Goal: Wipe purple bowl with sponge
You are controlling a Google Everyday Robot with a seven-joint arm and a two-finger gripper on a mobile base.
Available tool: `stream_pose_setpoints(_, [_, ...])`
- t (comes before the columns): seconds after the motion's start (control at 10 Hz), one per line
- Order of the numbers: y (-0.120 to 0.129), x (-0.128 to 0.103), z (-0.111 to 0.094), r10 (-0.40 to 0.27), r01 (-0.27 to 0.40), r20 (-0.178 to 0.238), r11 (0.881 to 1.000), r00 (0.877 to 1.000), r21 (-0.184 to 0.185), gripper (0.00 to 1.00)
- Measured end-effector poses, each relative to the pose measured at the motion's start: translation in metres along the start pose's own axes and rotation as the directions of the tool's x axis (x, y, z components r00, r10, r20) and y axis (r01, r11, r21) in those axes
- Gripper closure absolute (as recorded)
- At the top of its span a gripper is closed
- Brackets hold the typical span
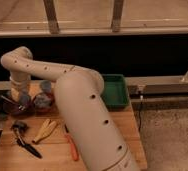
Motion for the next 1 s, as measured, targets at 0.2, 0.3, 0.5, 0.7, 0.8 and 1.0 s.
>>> stream_pose_setpoints(0.2, [-0.003, -0.022, 0.009, -0.023, 0.023, -0.011, 1.0, 1.0, 0.0, 1.0])
stream_pose_setpoints(0.3, [0.0, -0.036, 0.015, -0.048, 0.047, -0.015, 0.999, 0.999, -0.008, 1.0])
stream_pose_setpoints(0.5, [0.012, -0.055, 0.027, -0.098, 0.098, -0.017, 0.995, 0.995, -0.029, 1.0])
stream_pose_setpoints(0.7, [0.03, -0.06, 0.028, -0.14, 0.139, -0.009, 0.989, 0.99, -0.042, 1.0])
stream_pose_setpoints(0.8, [0.041, -0.059, 0.025, -0.16, 0.16, -0.004, 0.986, 0.987, -0.045, 1.0])
stream_pose_setpoints(1.0, [0.058, -0.046, 0.015, -0.166, 0.166, 0.003, 0.985, 0.986, -0.046, 1.0])
